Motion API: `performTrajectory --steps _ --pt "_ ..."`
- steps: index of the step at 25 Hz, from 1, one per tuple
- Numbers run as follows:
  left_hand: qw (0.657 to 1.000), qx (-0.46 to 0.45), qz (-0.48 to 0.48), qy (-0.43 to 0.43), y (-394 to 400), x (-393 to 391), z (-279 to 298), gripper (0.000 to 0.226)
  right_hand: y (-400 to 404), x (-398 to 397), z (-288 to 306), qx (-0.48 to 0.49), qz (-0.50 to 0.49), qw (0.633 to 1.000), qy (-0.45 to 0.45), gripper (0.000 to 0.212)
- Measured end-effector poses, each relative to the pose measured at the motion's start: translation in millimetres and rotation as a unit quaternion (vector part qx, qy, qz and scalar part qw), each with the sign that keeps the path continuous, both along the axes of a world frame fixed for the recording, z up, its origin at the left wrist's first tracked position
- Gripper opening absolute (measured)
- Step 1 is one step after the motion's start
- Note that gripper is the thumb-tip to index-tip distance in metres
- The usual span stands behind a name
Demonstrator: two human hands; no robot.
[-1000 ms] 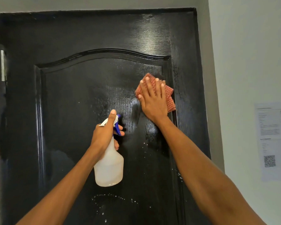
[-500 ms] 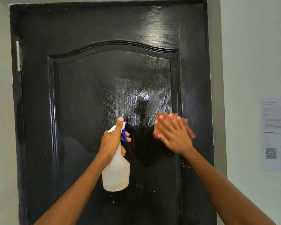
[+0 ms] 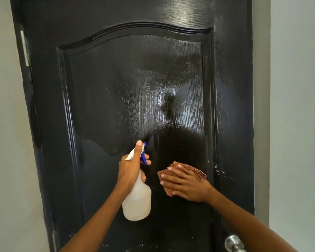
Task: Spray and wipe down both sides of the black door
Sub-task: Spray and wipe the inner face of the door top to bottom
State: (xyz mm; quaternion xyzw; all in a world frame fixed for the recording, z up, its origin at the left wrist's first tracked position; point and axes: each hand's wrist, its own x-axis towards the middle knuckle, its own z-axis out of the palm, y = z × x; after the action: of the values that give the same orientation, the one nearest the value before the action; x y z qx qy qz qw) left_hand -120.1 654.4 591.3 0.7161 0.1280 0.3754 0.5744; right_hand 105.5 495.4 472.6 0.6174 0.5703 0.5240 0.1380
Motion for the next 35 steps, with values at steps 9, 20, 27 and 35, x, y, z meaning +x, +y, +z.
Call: performTrajectory --steps 9,20,27,35 --pt "0.997 -0.023 0.074 -0.010 43.6 -31.9 -18.7 0.071 95.7 -47.8 152.7 0.419 -0.053 0.889 0.178 0.067" --pt "0.998 -0.034 0.045 0.005 34.3 -27.9 -48.0 0.074 37.3 -11.4 -21.8 0.059 0.024 0.995 0.073 0.062" --pt "0.998 -0.015 -0.056 0.039 -23.8 18.7 -53.6 0.076 -70.0 25.5 70.7 0.321 -0.097 0.929 0.157 0.064" --pt "0.994 -0.007 -0.095 0.055 -75.0 54.9 -59.0 0.073 -70.1 4.8 -59.4 0.434 -0.150 0.824 0.332 0.061"
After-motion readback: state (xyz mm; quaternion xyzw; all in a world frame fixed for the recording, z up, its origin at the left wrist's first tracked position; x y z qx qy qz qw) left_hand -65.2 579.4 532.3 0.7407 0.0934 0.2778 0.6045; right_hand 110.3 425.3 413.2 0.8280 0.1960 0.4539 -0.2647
